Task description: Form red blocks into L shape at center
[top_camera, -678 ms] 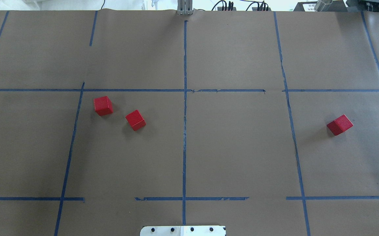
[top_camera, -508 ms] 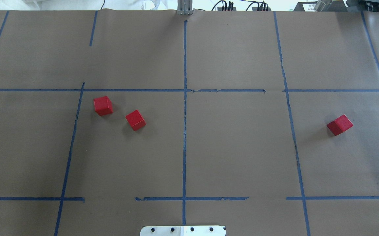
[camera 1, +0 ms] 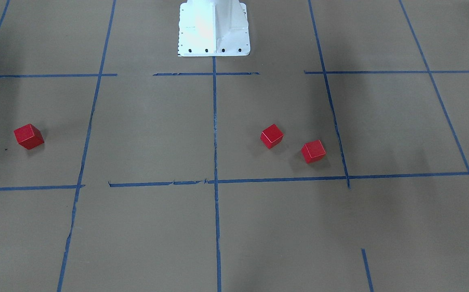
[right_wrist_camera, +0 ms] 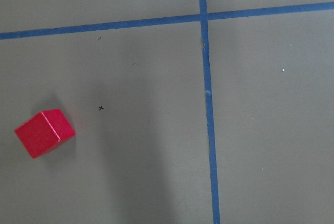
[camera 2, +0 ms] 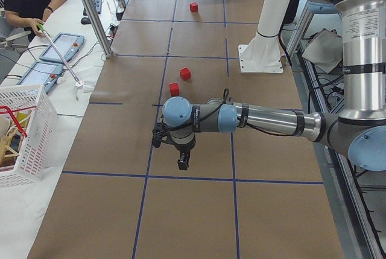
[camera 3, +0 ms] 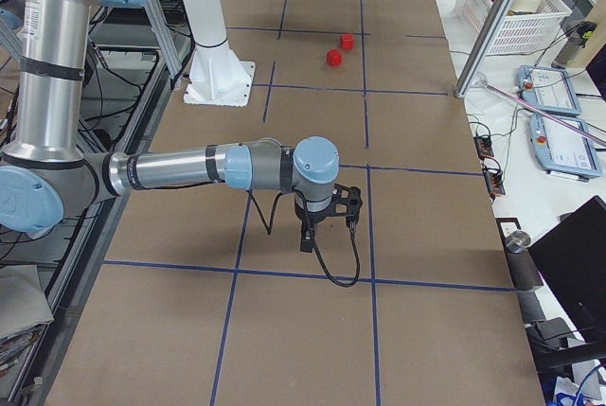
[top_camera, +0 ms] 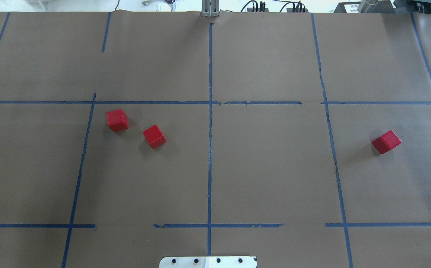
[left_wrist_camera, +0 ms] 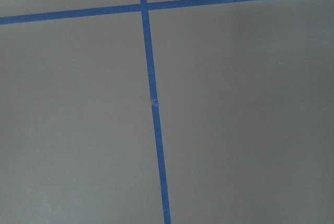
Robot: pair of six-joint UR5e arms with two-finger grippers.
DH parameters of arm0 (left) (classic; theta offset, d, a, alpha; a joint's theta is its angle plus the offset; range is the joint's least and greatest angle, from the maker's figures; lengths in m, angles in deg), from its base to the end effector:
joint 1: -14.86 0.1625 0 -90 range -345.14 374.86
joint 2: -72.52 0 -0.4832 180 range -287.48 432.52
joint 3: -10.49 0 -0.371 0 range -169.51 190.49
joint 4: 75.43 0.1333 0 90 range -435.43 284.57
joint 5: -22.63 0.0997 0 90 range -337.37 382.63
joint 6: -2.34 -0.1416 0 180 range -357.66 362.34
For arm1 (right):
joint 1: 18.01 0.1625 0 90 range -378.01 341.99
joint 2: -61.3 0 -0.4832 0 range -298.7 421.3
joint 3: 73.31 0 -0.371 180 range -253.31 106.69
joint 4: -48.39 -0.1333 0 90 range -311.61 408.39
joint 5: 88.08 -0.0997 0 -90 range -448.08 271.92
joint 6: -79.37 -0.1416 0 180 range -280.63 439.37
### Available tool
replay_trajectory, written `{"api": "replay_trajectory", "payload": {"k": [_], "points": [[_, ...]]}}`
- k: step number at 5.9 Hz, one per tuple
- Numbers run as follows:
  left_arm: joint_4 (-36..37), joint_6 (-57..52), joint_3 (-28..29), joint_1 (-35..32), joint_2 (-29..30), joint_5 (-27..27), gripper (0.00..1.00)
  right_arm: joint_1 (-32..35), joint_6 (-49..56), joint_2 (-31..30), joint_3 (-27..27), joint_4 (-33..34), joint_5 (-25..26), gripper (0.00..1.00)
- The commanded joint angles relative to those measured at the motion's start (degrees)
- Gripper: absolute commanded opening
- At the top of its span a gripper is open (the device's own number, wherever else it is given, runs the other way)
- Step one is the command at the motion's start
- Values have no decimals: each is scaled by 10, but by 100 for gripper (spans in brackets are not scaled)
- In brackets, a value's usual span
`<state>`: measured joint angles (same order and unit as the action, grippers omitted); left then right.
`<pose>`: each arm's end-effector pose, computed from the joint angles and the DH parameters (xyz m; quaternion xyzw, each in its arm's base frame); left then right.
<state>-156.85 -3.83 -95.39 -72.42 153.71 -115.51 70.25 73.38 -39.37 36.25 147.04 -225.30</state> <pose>-0.0092 -0.3922 0.6914 0.0003 0.4080 0.0654 0.9106 0.0179 -0.3779 0.6758 -0.0251 -0.3997 0.0331 0.9157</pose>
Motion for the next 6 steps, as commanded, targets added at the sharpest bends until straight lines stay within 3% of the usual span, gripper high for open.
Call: {"api": "replay_trajectory", "payload": {"k": [1, 3, 4, 6], "points": [[0, 6, -1, 0, 4, -5, 100, -7, -1, 0, 0, 1, -5, 100], [0, 6, 1, 0, 0, -5, 100, -18, -1, 0, 6, -14, -29, 100], [0, 6, 2, 0, 0, -5, 100, -38, -3, -7, 4, -120, -28, 100], [-1, 4, 7, 0, 1, -5, 100, -159, -3, -8, 3, -188, 12, 100]]}}
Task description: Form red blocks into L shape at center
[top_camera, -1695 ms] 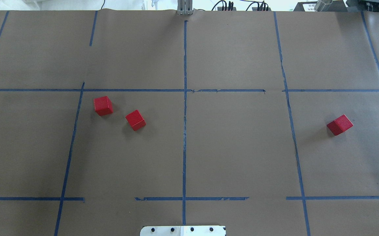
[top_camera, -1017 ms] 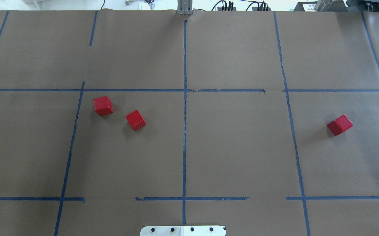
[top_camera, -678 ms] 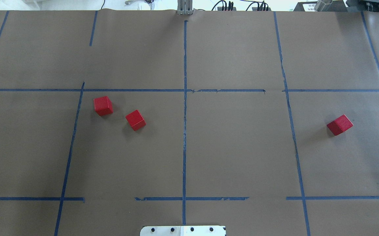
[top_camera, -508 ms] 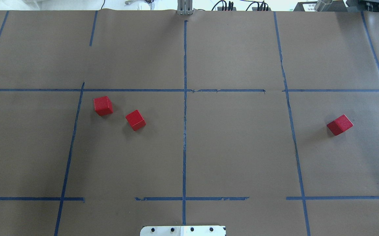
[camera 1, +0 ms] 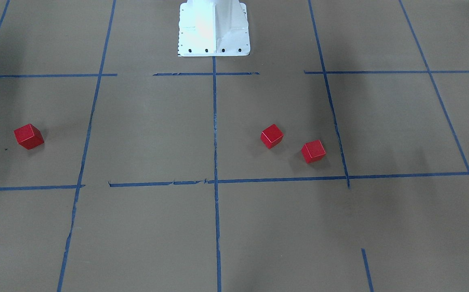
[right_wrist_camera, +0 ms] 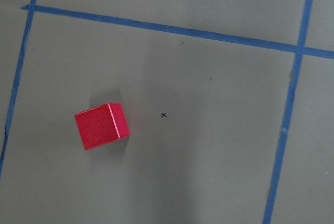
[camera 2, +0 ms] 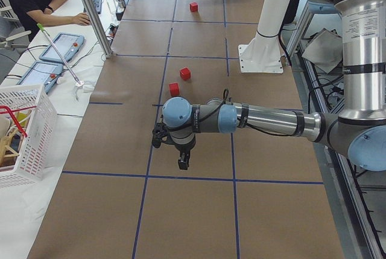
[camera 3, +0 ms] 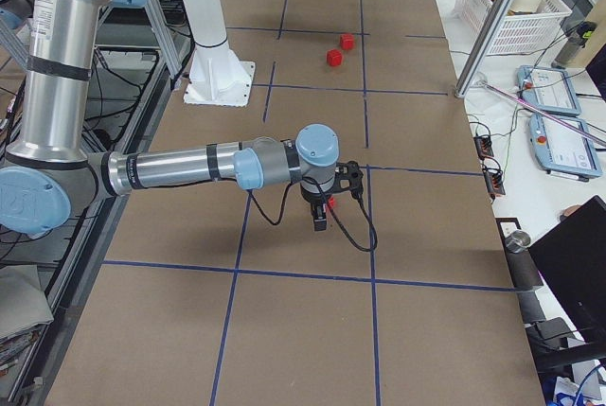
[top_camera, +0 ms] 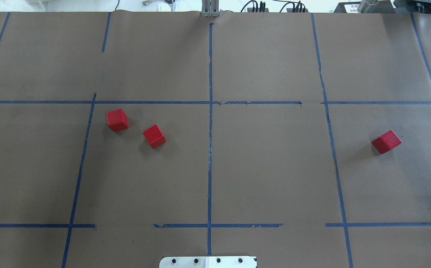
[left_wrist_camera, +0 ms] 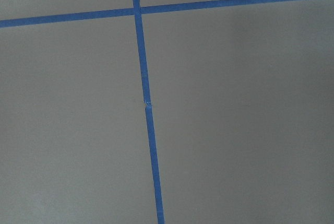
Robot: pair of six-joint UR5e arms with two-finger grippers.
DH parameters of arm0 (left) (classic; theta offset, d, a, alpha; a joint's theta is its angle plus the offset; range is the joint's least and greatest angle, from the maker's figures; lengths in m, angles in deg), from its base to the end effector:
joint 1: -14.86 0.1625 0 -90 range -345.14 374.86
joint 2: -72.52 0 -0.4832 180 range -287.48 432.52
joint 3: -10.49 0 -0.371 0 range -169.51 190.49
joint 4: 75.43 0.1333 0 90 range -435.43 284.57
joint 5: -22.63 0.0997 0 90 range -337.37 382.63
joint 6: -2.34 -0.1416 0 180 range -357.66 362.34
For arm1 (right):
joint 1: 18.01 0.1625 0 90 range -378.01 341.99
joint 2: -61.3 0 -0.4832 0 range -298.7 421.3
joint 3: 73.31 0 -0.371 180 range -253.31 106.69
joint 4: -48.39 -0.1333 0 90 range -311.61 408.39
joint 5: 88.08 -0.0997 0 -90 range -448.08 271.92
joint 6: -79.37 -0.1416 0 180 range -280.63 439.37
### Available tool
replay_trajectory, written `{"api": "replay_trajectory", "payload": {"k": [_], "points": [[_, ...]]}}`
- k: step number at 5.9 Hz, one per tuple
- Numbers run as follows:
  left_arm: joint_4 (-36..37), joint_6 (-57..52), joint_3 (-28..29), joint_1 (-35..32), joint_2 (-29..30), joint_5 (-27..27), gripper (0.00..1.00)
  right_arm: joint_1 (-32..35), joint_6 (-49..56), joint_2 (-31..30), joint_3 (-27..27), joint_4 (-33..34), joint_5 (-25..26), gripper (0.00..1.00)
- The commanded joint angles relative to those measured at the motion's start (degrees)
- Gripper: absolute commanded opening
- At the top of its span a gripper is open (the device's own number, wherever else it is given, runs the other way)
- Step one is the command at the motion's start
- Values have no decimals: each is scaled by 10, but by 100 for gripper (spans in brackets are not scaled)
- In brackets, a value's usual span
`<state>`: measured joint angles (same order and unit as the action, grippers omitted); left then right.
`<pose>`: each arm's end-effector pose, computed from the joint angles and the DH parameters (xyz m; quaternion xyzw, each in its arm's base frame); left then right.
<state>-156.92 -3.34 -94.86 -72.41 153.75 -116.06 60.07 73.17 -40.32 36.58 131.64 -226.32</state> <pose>-0.0083 -0.3922 0.6943 -0.0047 0.4124 0.0599 0.9090 -0.0536 -0.3878 0.6477 0.0540 -0.4189 -0.0985 0.9011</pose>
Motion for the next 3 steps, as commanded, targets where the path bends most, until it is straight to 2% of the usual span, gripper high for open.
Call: {"api": "replay_trajectory", "payload": {"k": [1, 3], "points": [[-1, 1, -5, 0, -1, 0, 100, -116, -2, 16, 0, -45, 67, 100], [-1, 0, 0, 0, 0, 0, 100, -183, -20, 55, -8, -45, 119, 100]]}}
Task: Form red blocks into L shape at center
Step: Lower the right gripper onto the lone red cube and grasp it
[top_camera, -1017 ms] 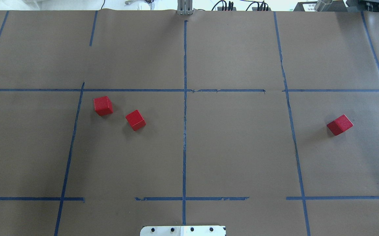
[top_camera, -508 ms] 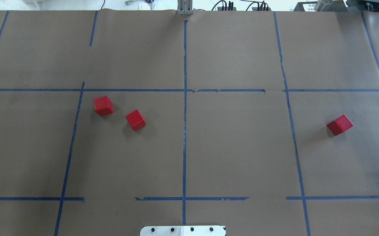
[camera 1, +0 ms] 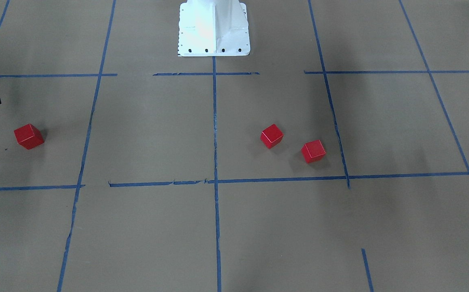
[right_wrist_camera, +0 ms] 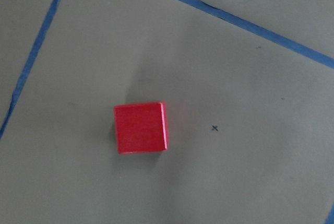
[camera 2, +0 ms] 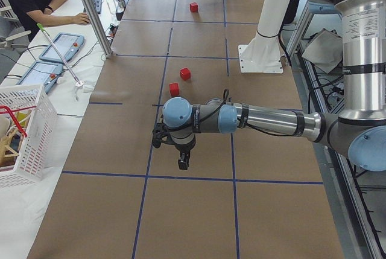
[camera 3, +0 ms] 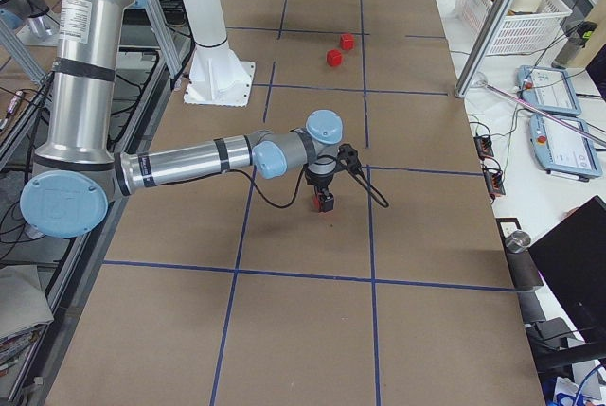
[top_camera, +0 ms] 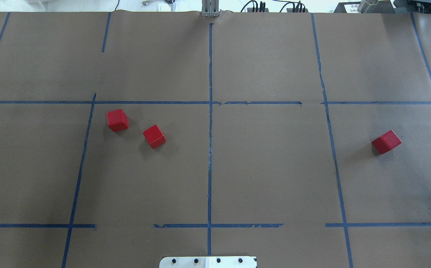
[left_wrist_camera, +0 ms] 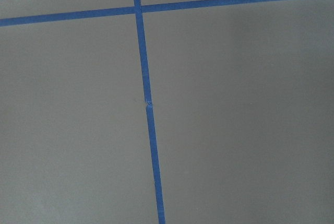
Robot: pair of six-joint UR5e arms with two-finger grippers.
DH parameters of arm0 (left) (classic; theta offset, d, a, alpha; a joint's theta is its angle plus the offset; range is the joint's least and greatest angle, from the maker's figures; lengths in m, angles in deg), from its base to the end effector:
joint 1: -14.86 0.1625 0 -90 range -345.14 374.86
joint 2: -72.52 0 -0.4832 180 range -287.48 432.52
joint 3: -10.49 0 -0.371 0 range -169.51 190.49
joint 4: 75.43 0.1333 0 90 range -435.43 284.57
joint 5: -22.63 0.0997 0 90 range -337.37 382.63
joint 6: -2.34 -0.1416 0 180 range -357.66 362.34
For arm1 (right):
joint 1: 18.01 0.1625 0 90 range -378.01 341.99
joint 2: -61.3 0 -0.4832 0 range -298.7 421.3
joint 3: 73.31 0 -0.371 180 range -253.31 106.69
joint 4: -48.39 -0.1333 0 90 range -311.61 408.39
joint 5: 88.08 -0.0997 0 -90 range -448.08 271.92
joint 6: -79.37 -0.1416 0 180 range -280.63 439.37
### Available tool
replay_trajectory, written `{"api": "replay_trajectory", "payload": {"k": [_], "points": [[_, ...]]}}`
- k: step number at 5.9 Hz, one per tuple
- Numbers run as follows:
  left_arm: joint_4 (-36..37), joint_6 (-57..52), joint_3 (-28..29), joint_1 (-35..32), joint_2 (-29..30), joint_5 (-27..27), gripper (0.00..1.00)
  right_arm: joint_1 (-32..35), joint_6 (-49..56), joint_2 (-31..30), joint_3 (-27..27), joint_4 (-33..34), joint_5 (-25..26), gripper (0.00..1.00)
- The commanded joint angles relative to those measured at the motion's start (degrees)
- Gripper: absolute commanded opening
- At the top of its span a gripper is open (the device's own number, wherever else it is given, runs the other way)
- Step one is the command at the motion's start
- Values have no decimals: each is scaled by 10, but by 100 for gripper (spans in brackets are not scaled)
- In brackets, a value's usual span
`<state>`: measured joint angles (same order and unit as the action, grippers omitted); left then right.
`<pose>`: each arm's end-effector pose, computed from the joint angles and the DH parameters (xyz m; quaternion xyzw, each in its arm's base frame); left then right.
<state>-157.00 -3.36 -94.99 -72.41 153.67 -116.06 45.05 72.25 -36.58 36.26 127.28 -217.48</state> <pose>-0.0083 -0.3917 0.6937 -0.0036 0.4124 0.0605 0.9090 -0.1567 -0.4042 0.6282 0.0812 -0.3705 -0.2245 0.8977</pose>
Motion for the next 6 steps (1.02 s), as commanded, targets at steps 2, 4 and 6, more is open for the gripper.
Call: {"api": "replay_trajectory", "payload": {"k": [2, 4, 6], "points": [[0, 0, -1, 0, 1, 0, 100, -45, -59, 30, -28, -7, 32, 100], [0, 0, -3, 0, 1, 0, 100, -72, -134, 45, -47, -39, 33, 100], [0, 0, -4, 0, 1, 0, 100, -77, -127, 84, -95, -41, 35, 99]]}}
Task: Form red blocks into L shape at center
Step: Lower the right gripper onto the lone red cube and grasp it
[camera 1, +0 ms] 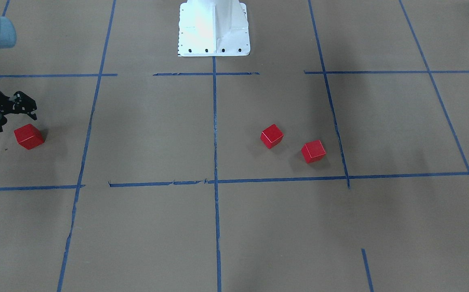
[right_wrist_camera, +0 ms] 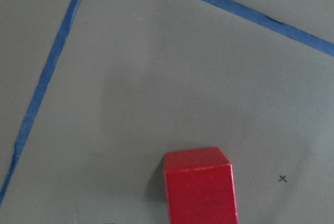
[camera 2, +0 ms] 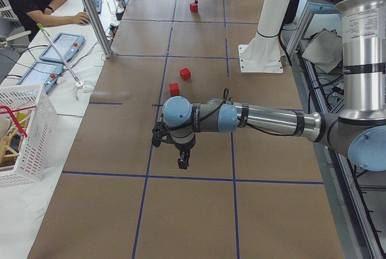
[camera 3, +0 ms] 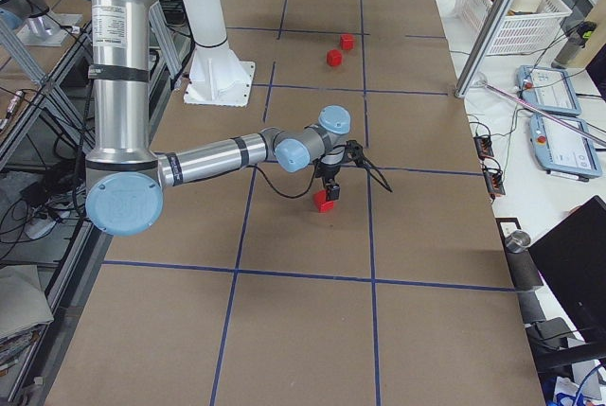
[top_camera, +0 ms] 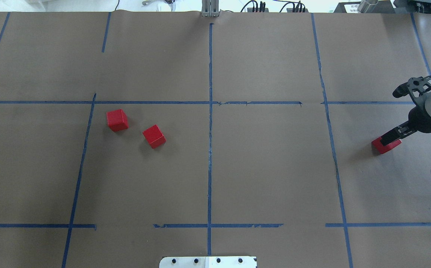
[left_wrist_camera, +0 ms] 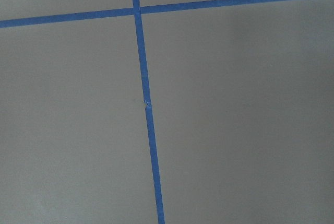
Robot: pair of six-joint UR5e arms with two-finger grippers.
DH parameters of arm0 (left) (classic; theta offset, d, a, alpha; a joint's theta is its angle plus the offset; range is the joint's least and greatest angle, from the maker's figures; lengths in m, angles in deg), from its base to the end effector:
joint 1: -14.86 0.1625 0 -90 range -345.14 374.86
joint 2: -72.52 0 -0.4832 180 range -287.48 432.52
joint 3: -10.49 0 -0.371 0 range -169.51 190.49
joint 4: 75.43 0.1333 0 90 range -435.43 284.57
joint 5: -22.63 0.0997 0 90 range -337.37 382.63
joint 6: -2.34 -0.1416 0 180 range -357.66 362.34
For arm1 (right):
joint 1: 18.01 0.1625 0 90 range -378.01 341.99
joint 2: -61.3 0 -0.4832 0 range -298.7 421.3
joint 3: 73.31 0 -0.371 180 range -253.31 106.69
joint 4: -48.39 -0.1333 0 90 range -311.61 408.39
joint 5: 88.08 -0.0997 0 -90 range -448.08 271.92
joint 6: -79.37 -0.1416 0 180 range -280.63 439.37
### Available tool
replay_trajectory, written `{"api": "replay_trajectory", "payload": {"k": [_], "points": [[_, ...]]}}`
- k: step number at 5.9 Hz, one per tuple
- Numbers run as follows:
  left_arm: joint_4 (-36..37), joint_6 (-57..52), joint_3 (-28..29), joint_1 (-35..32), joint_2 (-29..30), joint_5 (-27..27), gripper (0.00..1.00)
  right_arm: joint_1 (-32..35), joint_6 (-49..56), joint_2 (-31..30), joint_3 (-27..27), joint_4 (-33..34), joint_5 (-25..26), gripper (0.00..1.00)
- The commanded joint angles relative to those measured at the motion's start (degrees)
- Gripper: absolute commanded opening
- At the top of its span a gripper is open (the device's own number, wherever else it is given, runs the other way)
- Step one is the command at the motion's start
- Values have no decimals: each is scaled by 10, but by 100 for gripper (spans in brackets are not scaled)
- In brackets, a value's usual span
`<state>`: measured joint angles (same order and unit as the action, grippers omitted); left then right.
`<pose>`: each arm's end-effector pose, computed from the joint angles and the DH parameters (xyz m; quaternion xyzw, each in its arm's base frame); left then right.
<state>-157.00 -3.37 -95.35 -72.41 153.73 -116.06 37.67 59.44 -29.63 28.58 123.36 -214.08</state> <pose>-0.0082 -0.3926 0.6903 -0.0002 0.4123 0.0621 0.9089 -0.2384 -0.4380 0.6344 0.0531 -0.3655 -0.1850 0.9107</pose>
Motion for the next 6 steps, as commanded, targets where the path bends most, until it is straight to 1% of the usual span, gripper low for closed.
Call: {"api": "replay_trajectory", "payload": {"k": [1, 2, 3, 4, 5, 6], "points": [[0, 0, -1, 0, 0, 0, 100, -9, 2, 15, -20, -2, 3, 99], [0, 0, -1, 0, 0, 0, 100, -20, 2, 15, -31, -1, 16, 99], [0, 0, -1, 0, -1, 0, 100, -19, 2, 14, -31, -1, 20, 99], [0, 0, -1, 0, -1, 0, 100, -21, 2, 15, -45, -2, 20, 98], [0, 0, -2, 0, -1, 0, 100, -25, 3, 17, -51, -1, 20, 88], [0, 0, -2, -1, -1, 0, 100, -26, 2, 18, -51, -1, 20, 39]]}}
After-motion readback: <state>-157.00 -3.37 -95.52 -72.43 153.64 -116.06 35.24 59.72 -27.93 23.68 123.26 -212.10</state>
